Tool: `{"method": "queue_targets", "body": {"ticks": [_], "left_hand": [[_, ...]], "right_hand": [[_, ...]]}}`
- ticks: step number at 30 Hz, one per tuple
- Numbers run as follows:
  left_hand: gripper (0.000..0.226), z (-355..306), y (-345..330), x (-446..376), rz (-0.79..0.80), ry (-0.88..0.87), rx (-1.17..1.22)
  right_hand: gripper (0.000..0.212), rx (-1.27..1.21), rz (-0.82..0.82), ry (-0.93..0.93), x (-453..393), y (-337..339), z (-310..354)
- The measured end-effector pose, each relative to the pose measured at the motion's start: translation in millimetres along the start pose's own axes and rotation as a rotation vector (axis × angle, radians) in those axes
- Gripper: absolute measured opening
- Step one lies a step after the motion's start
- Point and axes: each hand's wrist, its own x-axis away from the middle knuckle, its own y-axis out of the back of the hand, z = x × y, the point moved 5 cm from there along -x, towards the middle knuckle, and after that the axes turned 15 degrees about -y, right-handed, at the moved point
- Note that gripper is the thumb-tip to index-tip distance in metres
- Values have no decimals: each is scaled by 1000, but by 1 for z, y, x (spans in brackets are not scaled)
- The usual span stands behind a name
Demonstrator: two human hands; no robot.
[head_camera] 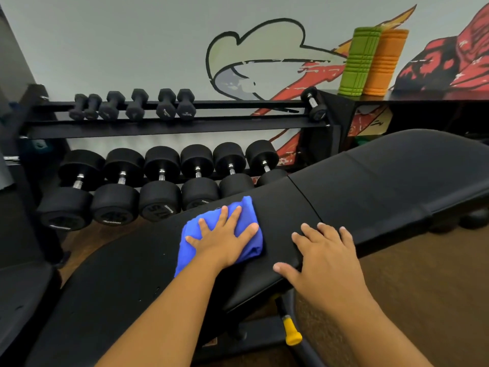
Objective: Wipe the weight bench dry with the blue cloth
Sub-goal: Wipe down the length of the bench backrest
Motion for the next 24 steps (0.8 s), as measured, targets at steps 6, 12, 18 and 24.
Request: {"method": "queue_targets", "body": {"ticks": [6, 12, 18, 24], "left_hand": [[72, -2, 7, -19, 6, 61, 21], [69, -3, 11, -35, 17, -49, 4], [71, 11, 20, -48, -11, 137, 75], [68, 3, 13, -40, 7, 21, 17]], "right_hand": [[81, 70, 83, 80, -3, 11, 10], [72, 120, 132, 65, -8, 6, 22], [76, 141, 133, 66, -9, 3, 19], [76, 114, 102, 77, -8, 1, 16]]}}
